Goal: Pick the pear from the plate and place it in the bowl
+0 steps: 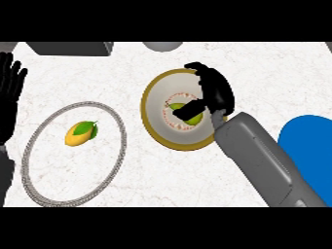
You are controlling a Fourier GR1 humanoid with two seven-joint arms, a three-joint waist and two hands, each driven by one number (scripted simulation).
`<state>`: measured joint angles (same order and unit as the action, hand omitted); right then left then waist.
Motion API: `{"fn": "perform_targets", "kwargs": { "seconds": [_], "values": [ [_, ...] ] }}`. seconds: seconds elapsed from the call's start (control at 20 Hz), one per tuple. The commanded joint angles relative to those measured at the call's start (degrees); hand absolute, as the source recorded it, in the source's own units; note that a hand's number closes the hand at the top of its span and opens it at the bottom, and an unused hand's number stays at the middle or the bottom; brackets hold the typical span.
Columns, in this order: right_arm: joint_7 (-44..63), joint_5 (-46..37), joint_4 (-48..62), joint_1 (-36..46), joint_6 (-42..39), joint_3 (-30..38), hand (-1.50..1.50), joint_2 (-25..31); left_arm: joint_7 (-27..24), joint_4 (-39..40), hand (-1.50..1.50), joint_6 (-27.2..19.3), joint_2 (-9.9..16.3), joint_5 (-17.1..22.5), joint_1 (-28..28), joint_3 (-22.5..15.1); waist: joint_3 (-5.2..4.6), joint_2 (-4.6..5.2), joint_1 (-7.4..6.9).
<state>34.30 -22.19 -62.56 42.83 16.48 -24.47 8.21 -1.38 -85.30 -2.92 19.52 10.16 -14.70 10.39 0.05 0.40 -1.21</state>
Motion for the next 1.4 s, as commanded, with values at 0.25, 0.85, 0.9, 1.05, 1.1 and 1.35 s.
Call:
{"fn": "perform_targets", "kwargs": {
  "seconds": [0.25, 0.85, 0.9, 1.05, 1.1, 1.35],
  "values": [
    [-15.03, -0.09, -0.10, -4.22, 16.02, 9.46, -1.50, -1.18, -0.94, 0.31, 0.00, 1.09, -0.39, 0.51, 1.48, 0.72, -0.03, -0.36, 1.09],
    [-25.85, 16.61, -14.81, -21.65, 8.20, 27.17, -1.50, 11.19, 1.62, -1.35, 0.00, 0.91, 0.10, 0.13, 2.26, 1.58, -0.01, -0.56, 1.97],
    [-25.11, 18.92, -17.92, -22.97, 5.70, 28.64, -1.50, 12.81, 0.51, -0.80, 0.00, 2.59, 1.81, 1.24, 2.38, 3.31, -0.03, -0.63, 2.16],
    [-30.50, 23.63, -14.03, -23.60, 0.93, 34.79, -1.50, 16.15, 2.52, 0.46, 0.00, 1.79, 1.87, 0.76, -0.74, 3.23, -0.02, -0.43, 1.69],
    [-33.43, 27.13, -14.29, -26.96, -3.33, 37.54, -1.50, 19.05, -1.48, 1.49, 0.00, 1.15, -0.11, -0.31, 2.55, 2.73, 0.00, -0.44, 2.11],
    [-40.43, 32.43, -9.75, -30.70, -11.75, 43.24, -1.50, 21.36, -0.05, 1.99, 0.00, -0.09, -1.58, -1.92, -1.62, 0.77, -0.02, -0.36, 1.78]
  ]
}}
